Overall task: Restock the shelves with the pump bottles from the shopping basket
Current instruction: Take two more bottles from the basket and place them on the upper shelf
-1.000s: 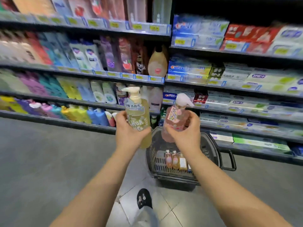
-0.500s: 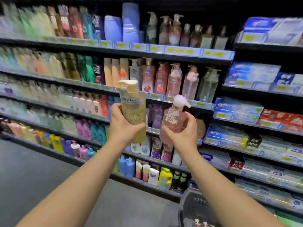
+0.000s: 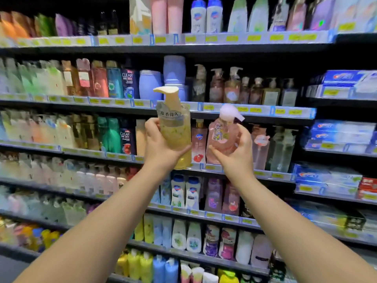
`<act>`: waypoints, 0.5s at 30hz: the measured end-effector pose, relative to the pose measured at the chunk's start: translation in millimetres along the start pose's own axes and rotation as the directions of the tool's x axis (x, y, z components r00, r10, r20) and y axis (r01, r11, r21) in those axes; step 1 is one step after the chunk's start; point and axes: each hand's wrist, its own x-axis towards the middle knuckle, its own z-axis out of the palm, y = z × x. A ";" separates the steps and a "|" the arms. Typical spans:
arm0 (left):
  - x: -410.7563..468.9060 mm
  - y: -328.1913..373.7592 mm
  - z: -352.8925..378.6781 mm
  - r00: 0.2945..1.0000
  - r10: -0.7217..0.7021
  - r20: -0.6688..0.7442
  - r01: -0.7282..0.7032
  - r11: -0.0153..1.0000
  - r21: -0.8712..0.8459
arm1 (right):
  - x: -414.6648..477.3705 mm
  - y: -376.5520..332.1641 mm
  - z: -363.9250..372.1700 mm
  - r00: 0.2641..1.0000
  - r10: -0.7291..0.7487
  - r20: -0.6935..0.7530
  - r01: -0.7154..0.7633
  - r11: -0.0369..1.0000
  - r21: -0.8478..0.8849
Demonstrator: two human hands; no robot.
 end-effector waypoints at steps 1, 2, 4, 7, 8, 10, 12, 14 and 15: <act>11.9 -1.6 5.8 1.000 0.007 -0.009 -0.007 1.000 -0.017 | 10.6 4.7 5.0 1.000 -0.021 -0.010 0.021 1.000 0.010; 23.8 -3.1 11.9 1.000 0.006 -0.016 -0.007 0.999 -0.031 | 22.0 10.6 9.6 0.999 -0.044 -0.027 0.044 0.999 0.018; 47.9 -6.8 25.6 1.000 0.018 -0.019 -0.019 0.997 -0.079 | 47.1 23.0 18.9 0.994 -0.086 -0.062 0.086 0.996 -0.001; 87.0 -16.3 48.2 0.998 0.055 -0.020 -0.057 0.986 -0.154 | 88.5 40.9 32.6 0.986 -0.139 -0.093 0.136 0.990 -0.041; 99.7 -19.3 55.4 0.998 0.063 -0.030 -0.067 0.983 -0.169 | 102.6 45.1 37.3 0.985 -0.144 -0.100 0.140 0.989 -0.044; 125.6 -26.3 69.7 0.992 0.113 -0.048 -0.121 0.971 -0.208 | 130.0 51.2 47.5 0.977 -0.165 -0.133 0.162 0.986 -0.033; 149.9 -35.3 83.9 0.984 0.164 -0.066 -0.175 0.956 -0.236 | 155.1 59.0 56.5 0.966 -0.197 -0.166 0.195 0.980 -0.032; 172.5 -45.0 95.7 0.982 0.166 -0.093 -0.183 0.959 -0.218 | 179.4 65.6 64.9 0.959 -0.221 -0.177 0.217 0.975 -0.047; 182.6 -50.1 100.5 0.983 0.159 -0.093 -0.175 0.963 -0.205 | 190.8 66.7 68.9 0.958 -0.228 -0.175 0.221 0.974 -0.057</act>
